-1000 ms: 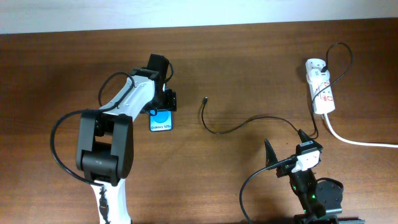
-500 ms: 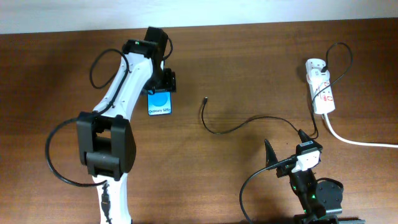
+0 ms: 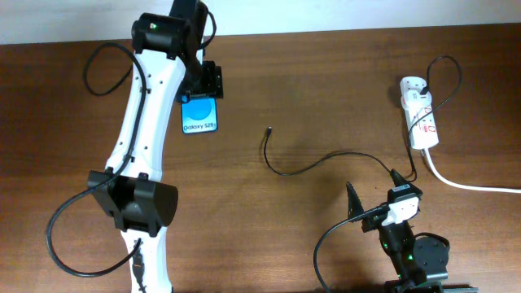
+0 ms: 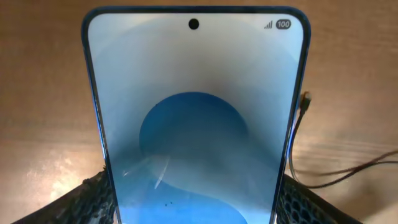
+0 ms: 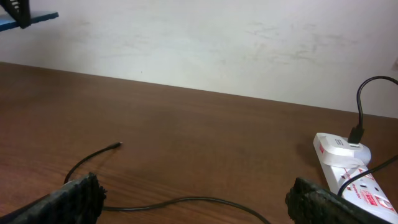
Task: Plug charger to phone and switch on socket
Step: 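Reach the left gripper to the blue phone and grasp it, then lift the phone with the left gripper and turn it upright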
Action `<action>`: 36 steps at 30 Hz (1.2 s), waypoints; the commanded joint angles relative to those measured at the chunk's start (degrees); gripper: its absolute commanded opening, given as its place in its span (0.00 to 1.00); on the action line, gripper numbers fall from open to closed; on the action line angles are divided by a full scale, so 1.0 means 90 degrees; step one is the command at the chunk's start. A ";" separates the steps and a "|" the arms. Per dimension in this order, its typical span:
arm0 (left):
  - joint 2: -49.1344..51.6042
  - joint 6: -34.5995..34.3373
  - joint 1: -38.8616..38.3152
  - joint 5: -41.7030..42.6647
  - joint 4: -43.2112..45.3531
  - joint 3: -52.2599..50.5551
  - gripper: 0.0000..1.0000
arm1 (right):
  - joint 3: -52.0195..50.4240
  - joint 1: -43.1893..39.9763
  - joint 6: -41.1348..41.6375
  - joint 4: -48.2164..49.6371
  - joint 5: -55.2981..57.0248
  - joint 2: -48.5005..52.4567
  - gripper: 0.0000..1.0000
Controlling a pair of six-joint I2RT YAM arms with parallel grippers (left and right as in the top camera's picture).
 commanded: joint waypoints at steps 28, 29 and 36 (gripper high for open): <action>-0.3932 -0.2846 0.0464 0.3825 0.3405 -0.7077 0.00 | -0.0034 0.0046 0.0075 -0.0034 0.0032 -0.0036 0.98; -0.3932 -0.3026 0.0466 0.4034 0.3400 -0.7077 0.00 | -0.0034 0.0046 0.0075 -0.0034 0.0032 -0.0036 0.98; -0.3932 -0.3109 0.0464 0.4981 0.3410 -0.7077 0.00 | -0.0034 0.0046 0.0075 -0.0034 0.0032 -0.0036 0.99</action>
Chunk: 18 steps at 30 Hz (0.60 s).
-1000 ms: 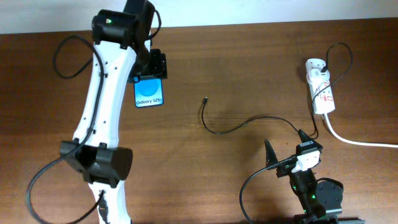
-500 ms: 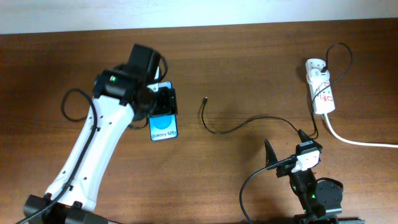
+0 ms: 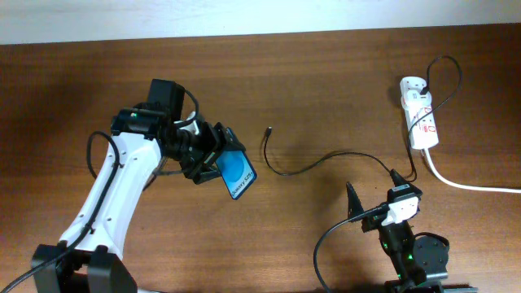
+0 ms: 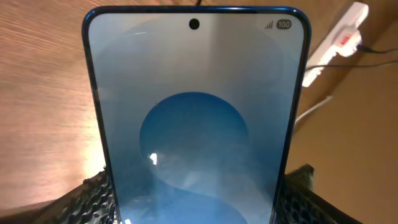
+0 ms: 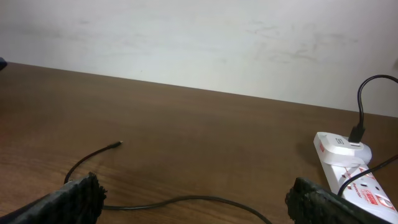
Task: Plug charger to phone and switch on socket
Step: 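Lift the phone with the left gripper and turn it upright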
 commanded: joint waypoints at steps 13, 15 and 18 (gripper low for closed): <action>-0.0151 -0.1661 0.1001 0.1773 0.0078 -0.0012 0.00 | -0.0034 0.0041 0.0075 -0.0032 0.0029 -0.0061 0.98; -0.0151 -0.2067 0.1455 0.1783 0.0085 -0.0012 0.00 | -0.0034 0.0041 0.0075 -0.0032 0.0029 -0.0061 0.99; -0.0151 -0.2203 0.1885 0.2227 0.0085 -0.0012 0.00 | -0.0034 0.0041 0.0075 -0.0032 0.0029 -0.0061 0.98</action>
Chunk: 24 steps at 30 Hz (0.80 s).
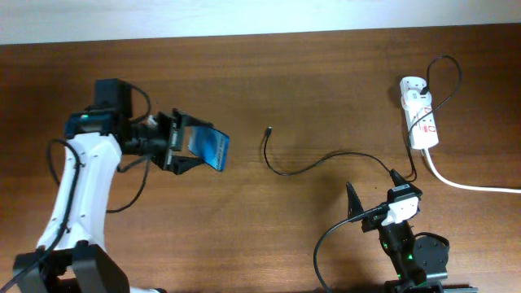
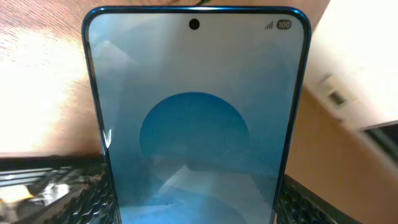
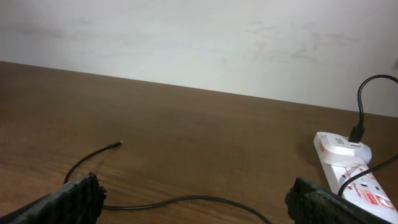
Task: Plug charger to phone and switch on socket
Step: 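Lift the phone with the left gripper and turn it upright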
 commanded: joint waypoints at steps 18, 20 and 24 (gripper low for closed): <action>-0.0151 -0.0981 0.0668 0.1620 -0.0010 -0.0007 0.00 | -0.0034 0.0041 0.0073 -0.0032 0.0029 -0.0061 0.98; -0.0151 -0.0979 0.0668 0.1620 -0.0007 -0.0007 0.00 | -0.0034 0.0041 0.0073 -0.0032 0.0029 -0.0061 0.98; -0.0151 -0.0976 0.0668 0.1615 -0.0007 -0.0007 0.00 | -0.0034 0.0041 0.0073 -0.0032 0.0029 -0.0061 0.98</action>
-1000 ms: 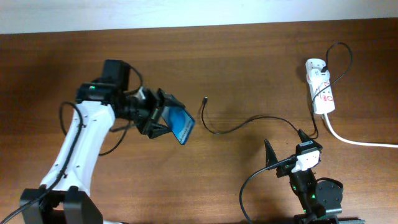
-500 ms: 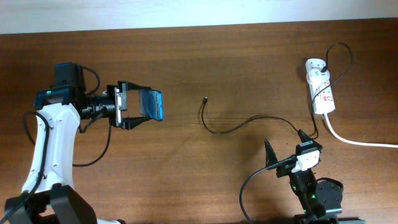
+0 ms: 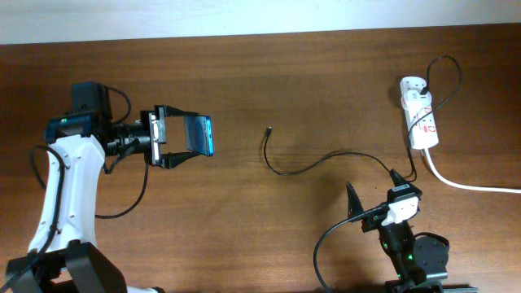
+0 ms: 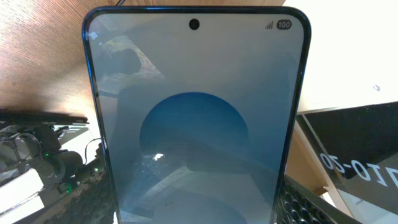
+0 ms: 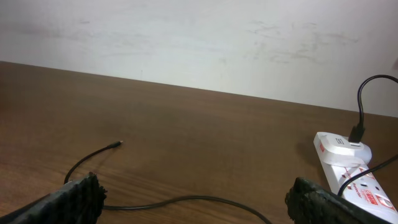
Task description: Plug charger to phone and switch on socket
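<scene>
My left gripper (image 3: 165,137) is shut on a blue phone (image 3: 198,134), held above the left of the table and turned on edge, its free end toward the right. In the left wrist view the phone (image 4: 196,118) fills the frame with its screen lit. A thin black charger cable (image 3: 313,165) lies across the table middle, its free plug tip (image 3: 269,129) to the right of the phone. The cable (image 5: 180,201) runs to the white power strip (image 3: 419,112) at the far right. My right gripper (image 5: 193,202) rests open at the near right, nothing between its fingers.
A white mains lead (image 3: 468,184) leaves the power strip toward the right edge. A black adapter lead (image 3: 446,69) loops by the strip's far end. A pale wall (image 5: 199,37) stands behind the table's far edge.
The left arm has moved the phone slightly higher and further right, turning it more on edge. The right arm and the cable have not moved.
The left gripper held the phone far back on the left, screen up. Then it held the phone tilted nearer the table middle, close to the cable tip. Later it was drawn back left and turned on edge, as it stands now. The right arm stayed still.
</scene>
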Action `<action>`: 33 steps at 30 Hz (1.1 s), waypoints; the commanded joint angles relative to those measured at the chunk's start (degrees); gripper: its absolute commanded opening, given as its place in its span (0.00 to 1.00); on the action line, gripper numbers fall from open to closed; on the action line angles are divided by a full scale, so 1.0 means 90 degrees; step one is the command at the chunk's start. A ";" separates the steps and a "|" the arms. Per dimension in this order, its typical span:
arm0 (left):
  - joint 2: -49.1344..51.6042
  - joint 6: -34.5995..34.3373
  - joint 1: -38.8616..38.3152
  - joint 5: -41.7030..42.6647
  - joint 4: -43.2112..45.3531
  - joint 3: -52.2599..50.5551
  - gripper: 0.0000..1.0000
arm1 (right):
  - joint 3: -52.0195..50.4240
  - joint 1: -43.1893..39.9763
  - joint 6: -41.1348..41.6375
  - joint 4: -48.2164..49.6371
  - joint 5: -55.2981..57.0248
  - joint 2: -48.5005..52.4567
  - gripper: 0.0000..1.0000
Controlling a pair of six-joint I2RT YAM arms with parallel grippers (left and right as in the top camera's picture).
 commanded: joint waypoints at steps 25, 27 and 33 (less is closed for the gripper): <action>-0.0151 -0.0061 0.0024 0.0279 -0.0007 -0.0007 0.00 | -0.0034 0.0041 0.0075 -0.0032 0.0029 -0.0061 0.98; -0.0151 -0.0058 0.0024 0.0267 -0.0007 -0.0007 0.00 | -0.0034 0.0041 0.0075 -0.0032 0.0029 -0.0061 0.99; -0.0151 -0.0058 0.0007 0.0109 -0.0010 -0.0007 0.00 | -0.0034 0.0041 0.0075 -0.0032 0.0029 -0.0061 0.98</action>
